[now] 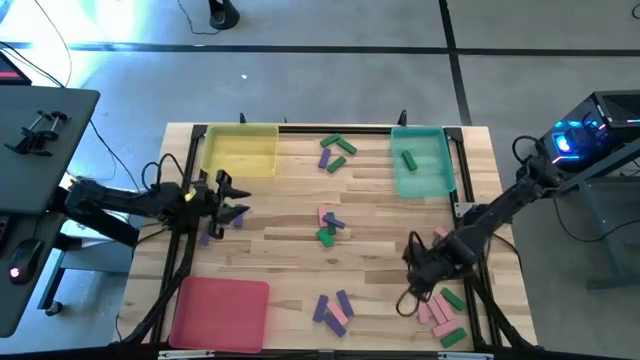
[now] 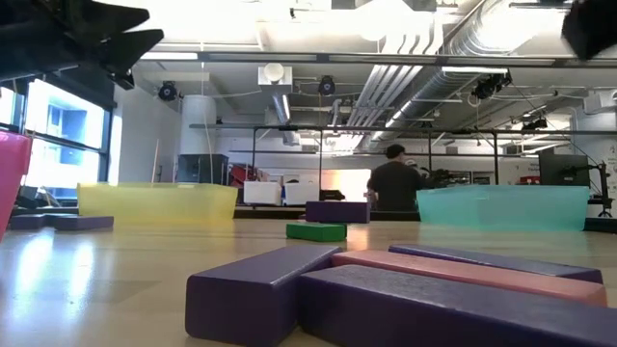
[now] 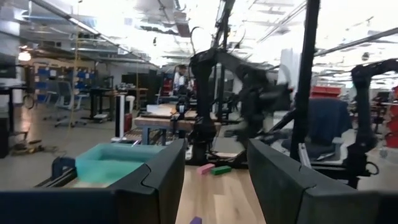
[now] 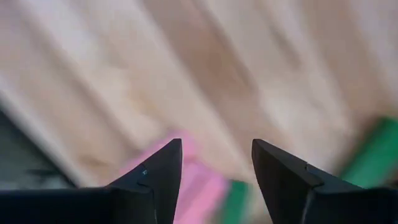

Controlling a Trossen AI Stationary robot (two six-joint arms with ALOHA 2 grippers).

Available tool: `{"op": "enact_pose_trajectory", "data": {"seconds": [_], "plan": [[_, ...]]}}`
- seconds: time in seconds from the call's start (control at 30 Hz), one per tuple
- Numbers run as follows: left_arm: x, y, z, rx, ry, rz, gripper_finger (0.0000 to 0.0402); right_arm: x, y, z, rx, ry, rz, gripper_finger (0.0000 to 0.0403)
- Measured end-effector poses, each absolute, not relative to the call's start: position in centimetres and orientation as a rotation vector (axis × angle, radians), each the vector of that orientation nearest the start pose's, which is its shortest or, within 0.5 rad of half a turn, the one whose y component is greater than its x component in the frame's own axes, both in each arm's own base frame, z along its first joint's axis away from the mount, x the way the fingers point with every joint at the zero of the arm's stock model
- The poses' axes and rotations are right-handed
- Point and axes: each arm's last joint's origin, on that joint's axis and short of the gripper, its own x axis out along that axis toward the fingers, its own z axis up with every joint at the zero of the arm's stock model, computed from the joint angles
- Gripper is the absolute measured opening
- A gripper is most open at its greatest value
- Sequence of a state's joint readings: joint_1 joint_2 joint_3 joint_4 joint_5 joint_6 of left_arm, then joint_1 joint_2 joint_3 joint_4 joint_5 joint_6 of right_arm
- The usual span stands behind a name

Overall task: Sort blocks
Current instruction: Put the pink wooden block into the pink bin

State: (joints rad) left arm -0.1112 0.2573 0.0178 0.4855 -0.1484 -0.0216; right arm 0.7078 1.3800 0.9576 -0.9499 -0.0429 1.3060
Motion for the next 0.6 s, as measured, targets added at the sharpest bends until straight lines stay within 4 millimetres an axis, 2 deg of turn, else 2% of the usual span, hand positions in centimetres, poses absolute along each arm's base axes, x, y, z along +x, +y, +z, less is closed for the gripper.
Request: {"op": "enact_pose_trajectory", "data": {"seconds": [0.1,0.23,0.4,0.6], "plan": [[11.3,-0.8,19.4,-0.056,-0.235,0.042,0.0161,18.0,17.1,23.2,0.731,1.314,-0.337,0.0181],[11.4,-0.9,19.4,-0.076,-0.232,0.04,0.0161,17.5,19.2,23.0,0.927,1.143,-0.385,0.0181],[11.5,-0.9,19.3,-0.079,-0.225,0.039,0.0161,16.7,20.8,21.6,0.968,1.21,-0.442,0.0194],[11.5,-0.9,19.3,-0.063,-0.225,0.042,0.0161,16.6,20.8,19.7,0.924,1.314,-0.591,0.0258]]}}
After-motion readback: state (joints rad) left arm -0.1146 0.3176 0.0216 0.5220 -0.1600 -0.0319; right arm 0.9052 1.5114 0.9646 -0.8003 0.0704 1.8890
